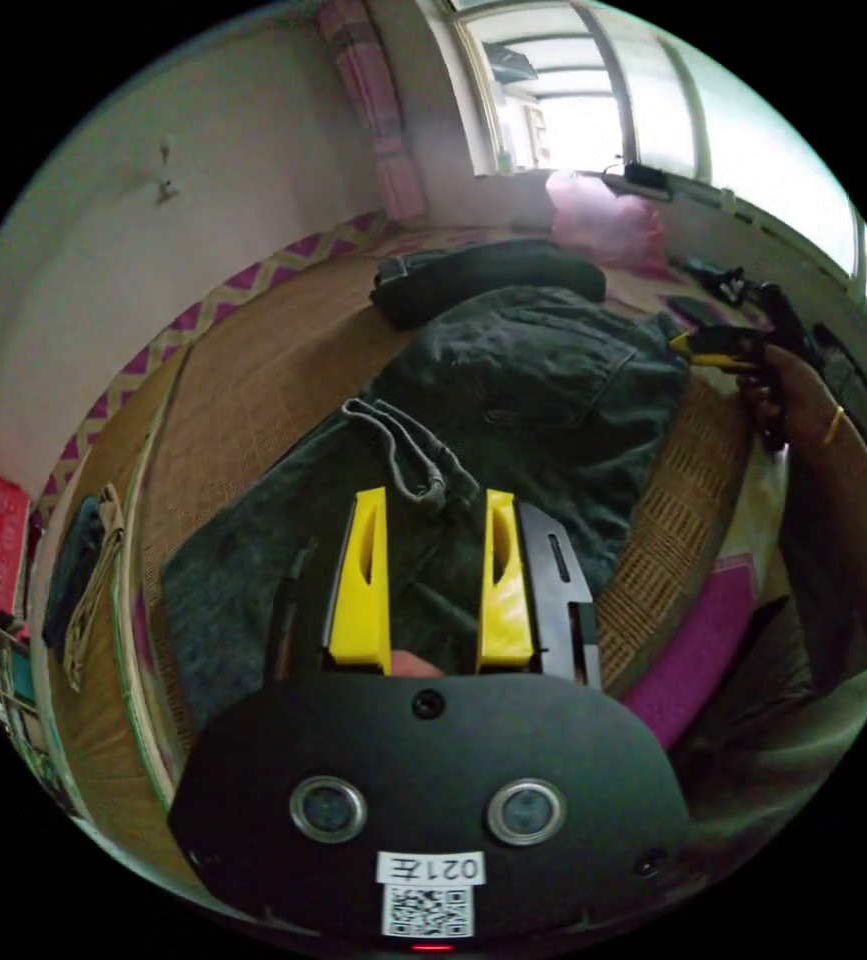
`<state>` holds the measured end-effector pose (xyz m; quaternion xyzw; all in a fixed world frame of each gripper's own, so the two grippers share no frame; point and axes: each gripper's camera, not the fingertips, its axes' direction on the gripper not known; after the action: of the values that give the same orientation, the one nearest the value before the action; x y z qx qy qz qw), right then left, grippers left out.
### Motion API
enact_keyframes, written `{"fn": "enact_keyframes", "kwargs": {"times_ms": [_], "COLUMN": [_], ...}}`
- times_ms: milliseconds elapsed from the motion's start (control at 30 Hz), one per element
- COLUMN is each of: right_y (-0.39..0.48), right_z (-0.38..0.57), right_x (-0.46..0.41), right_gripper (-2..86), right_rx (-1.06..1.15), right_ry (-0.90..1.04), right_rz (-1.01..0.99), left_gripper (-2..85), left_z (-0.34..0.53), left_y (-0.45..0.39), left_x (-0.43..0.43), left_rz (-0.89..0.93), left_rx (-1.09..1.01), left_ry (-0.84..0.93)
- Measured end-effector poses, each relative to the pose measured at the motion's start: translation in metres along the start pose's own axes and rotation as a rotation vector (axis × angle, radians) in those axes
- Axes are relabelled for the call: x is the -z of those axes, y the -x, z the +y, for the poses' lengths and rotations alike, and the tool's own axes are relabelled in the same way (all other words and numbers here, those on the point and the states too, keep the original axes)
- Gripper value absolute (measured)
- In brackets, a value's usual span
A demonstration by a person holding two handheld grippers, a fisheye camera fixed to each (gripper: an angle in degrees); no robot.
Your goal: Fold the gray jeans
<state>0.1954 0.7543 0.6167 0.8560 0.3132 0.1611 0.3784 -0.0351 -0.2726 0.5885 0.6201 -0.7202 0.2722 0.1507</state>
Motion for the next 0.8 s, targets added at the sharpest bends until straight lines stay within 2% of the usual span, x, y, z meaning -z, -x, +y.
{"fn": "enact_keyframes", "kwargs": {"times_ms": [133,233,333,467,567,733,800], "right_y": [-0.005,-0.005,0.001,0.001,0.003,0.018,0.026], "right_z": [-0.015,-0.026,-0.036,-0.047,-0.051,-0.054,-0.053], "right_x": [0.024,0.035,0.044,0.054,0.06,0.065,0.066], "right_gripper": [1.0,0.9,0.8,0.9,0.9,1.5,2.1], "right_rx": [0.025,0.02,0.033,0.007,-0.01,-0.003,0.003], "right_ry": [-0.006,0.006,0.019,0.036,0.037,0.031,0.03], "right_rz": [0.003,0.011,0.053,0.044,0.027,0.046,0.059], "left_gripper": [7.0,3.5,2.1,1.3,1.0,0.7,0.5], "left_z": [-0.017,-0.024,-0.021,0.017,0.071,0.18,0.215], "left_y": [0.016,0.053,0.117,0.241,0.343,0.495,0.54], "left_x": [-0.029,-0.02,0.023,0.123,0.184,0.225,0.214], "left_rz": [0.005,0.084,0.201,0.104,-0.027,-0.209,-0.163], "left_rx": [0.021,0.134,0.271,0.425,0.58,0.897,0.986], "left_ry": [0.099,0.057,-0.084,-0.263,-0.316,-0.276,-0.21]}}
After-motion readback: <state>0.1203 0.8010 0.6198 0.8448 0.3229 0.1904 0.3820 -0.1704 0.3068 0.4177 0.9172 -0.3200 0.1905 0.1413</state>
